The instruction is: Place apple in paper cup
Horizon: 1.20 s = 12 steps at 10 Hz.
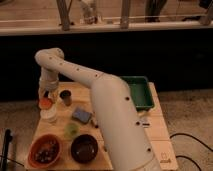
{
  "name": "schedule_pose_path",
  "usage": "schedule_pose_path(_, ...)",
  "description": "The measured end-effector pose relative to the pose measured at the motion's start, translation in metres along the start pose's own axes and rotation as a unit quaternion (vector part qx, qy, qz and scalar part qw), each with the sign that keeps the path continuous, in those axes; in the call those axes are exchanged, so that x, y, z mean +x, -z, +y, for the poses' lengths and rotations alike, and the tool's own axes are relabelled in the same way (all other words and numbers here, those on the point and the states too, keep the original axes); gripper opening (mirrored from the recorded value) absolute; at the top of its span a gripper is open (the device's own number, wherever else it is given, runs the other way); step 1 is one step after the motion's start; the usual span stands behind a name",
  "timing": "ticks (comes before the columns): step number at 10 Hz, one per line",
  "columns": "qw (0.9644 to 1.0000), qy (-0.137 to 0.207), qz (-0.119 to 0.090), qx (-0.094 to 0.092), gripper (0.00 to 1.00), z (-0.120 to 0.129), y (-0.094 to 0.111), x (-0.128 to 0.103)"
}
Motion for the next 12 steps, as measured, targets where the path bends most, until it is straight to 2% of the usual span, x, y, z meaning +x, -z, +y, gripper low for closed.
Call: schedule_pose_path(12, 0.9999, -0.008, 0.002, -0.013, 0.80, -0.0014, 0.0040, 0.0025)
